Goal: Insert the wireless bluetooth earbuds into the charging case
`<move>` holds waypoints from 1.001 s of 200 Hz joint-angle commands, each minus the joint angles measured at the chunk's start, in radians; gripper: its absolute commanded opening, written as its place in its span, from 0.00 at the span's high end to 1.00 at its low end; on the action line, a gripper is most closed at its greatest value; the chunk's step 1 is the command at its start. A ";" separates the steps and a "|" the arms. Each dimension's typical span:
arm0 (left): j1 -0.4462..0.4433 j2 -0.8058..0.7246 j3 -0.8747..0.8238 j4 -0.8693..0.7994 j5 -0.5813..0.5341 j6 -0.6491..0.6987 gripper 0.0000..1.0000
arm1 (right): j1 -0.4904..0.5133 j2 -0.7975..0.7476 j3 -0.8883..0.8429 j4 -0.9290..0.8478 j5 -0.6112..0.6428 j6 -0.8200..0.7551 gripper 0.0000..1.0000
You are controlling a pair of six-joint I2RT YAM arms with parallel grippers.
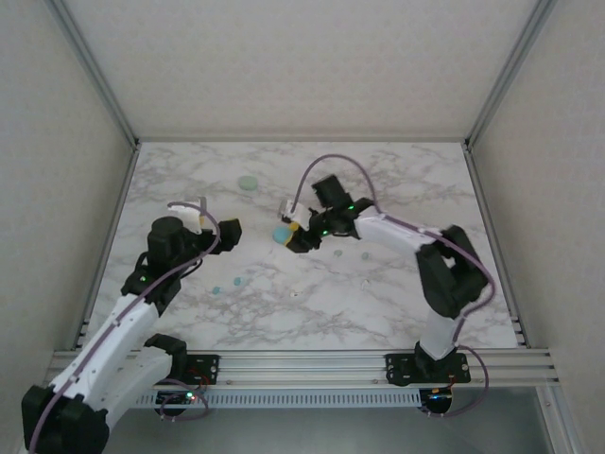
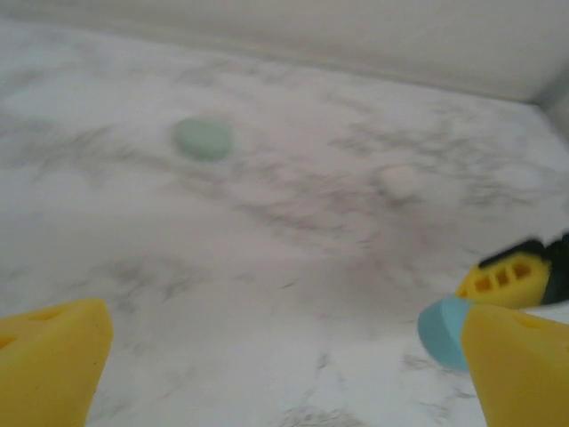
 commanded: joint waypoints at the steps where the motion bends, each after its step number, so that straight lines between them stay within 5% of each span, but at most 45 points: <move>1: 0.005 -0.048 -0.002 0.163 0.347 0.182 0.00 | -0.050 -0.114 0.065 -0.194 -0.249 -0.041 0.67; 21: 0.004 0.017 0.144 -0.033 0.573 0.321 0.04 | -0.081 -0.168 0.113 -0.304 -0.325 -0.097 0.67; 48: -0.006 0.146 0.331 -0.309 0.834 0.543 0.22 | -0.103 -0.223 0.153 -0.352 -0.420 -0.140 0.67; 74: -0.020 0.228 0.419 -0.417 0.944 0.700 0.30 | -0.108 -0.236 0.175 -0.351 -0.451 -0.147 0.67; 137: -0.134 0.353 0.510 -0.416 0.883 0.717 0.26 | -0.093 -0.283 0.100 -0.152 -0.376 -0.066 0.67; 200: -0.178 0.363 0.474 -0.171 0.754 0.532 0.27 | -0.069 -0.272 0.102 -0.172 -0.372 -0.092 0.67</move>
